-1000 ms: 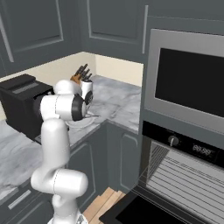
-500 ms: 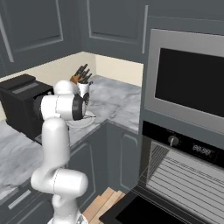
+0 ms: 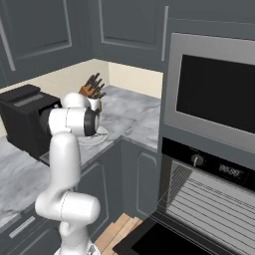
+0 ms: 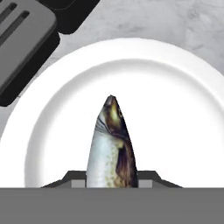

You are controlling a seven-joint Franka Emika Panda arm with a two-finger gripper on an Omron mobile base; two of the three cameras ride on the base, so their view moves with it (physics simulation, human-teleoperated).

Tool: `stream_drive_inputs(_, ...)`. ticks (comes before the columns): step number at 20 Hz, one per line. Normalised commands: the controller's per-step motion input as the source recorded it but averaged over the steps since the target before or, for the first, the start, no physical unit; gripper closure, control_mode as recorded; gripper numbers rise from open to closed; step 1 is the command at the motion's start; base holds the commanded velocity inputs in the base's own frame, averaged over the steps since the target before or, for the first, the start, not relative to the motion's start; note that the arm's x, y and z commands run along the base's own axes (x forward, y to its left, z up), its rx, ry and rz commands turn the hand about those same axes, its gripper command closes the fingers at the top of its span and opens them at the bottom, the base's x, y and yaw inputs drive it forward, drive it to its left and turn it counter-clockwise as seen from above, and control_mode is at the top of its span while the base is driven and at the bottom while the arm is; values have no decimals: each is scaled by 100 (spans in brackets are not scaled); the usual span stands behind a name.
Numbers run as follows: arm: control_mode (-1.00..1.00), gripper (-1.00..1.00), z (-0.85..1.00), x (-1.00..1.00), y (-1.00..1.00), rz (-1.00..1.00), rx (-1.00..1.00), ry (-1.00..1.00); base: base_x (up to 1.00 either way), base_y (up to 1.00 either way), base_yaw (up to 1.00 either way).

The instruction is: Take the fish from the oven and place it on the plate on the counter.

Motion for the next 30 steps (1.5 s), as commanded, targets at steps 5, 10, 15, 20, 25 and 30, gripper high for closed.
stream_drive_inputs(5,-100,100,-13,0,1,1,0,-1,0,0,0)
stream_drive_inputs(10,-100,-100,0,0,0,0,0,0,0,0,0)
stream_drive_inputs(15,-100,-100,0,0,0,0,0,0,0,0,0)
stream_drive_inputs(20,-100,-100,13,17,0,0,0,0,0,0,0)
stream_drive_inputs(25,-100,-100,83,-5,-4,0,10,-2,0,0,0)
stream_drive_inputs(30,-100,-100,98,-82,-32,-3,16,-4,0,0,0)
